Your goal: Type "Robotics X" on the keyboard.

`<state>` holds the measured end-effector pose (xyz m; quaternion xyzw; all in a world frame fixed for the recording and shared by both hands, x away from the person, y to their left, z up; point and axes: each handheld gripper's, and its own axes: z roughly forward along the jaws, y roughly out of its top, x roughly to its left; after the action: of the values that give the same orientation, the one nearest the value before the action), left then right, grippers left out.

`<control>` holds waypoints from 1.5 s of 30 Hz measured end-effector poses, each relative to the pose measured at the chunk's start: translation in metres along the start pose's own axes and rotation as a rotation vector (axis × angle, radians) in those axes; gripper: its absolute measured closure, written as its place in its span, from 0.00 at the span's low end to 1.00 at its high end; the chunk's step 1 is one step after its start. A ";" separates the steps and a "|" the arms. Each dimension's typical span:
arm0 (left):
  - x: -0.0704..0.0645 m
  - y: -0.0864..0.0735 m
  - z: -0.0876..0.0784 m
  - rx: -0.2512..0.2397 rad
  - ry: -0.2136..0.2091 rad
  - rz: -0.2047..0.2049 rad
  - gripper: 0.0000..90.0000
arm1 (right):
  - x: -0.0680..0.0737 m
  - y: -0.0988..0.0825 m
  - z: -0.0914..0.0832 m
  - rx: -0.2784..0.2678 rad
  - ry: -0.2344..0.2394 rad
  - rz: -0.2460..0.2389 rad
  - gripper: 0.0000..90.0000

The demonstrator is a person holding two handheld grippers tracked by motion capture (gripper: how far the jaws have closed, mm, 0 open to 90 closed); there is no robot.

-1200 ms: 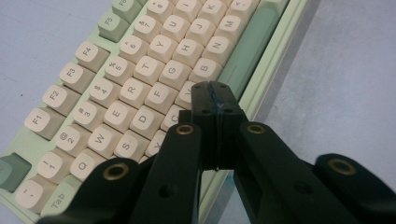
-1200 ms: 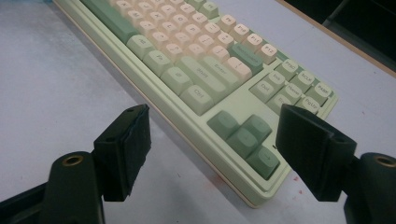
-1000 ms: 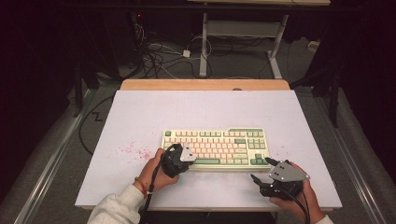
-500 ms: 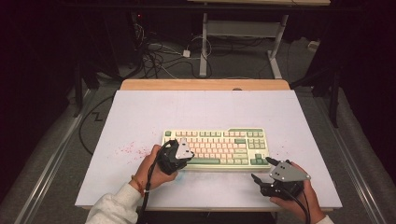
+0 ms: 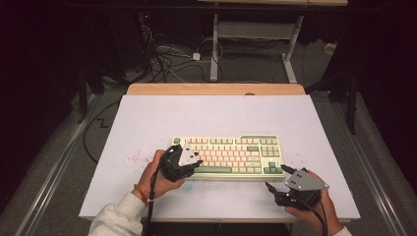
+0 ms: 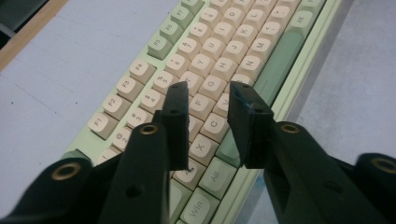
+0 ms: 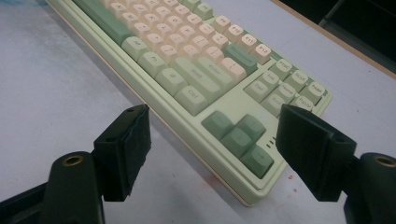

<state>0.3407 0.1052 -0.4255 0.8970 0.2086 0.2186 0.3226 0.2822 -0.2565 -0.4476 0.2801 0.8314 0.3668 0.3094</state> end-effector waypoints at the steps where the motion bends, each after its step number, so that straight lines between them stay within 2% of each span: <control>1: 0.000 0.000 0.000 -0.001 0.004 0.004 0.68 | 0.000 0.000 0.000 0.000 0.000 0.000 0.30; 6: -0.001 -0.002 -0.001 -0.022 0.035 -0.008 0.55 | -0.001 0.000 0.000 0.000 -0.002 0.006 0.30; 8: -0.001 -0.003 -0.002 -0.037 0.033 -0.011 0.50 | -0.001 0.000 -0.001 -0.001 -0.002 0.006 0.30; 10: -0.002 -0.003 -0.002 -0.036 0.063 -0.011 0.41 | -0.001 0.000 -0.001 -0.002 -0.005 0.009 0.30; 12: -0.002 -0.005 -0.002 -0.043 0.065 -0.011 0.33 | -0.002 0.000 -0.001 -0.002 -0.006 0.011 0.30; 16: -0.002 -0.009 -0.005 -0.074 0.073 -0.019 0.24 | -0.002 -0.001 -0.001 -0.002 -0.012 0.011 0.30; 22: 0.000 -0.020 -0.011 -0.102 0.090 -0.022 0.20 | -0.004 -0.001 -0.001 -0.003 -0.019 0.019 0.30; 32: 0.000 -0.036 -0.020 -0.099 0.126 -0.018 0.20 | -0.007 -0.001 -0.003 -0.013 -0.035 0.030 0.31; 45: -0.005 -0.057 -0.025 -0.088 0.149 -0.022 0.20 | -0.011 -0.001 -0.003 -0.016 -0.045 0.048 0.34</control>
<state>0.3097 0.1556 -0.4476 0.8608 0.2321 0.2903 0.3476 0.2867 -0.2658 -0.4431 0.3054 0.8144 0.3745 0.3214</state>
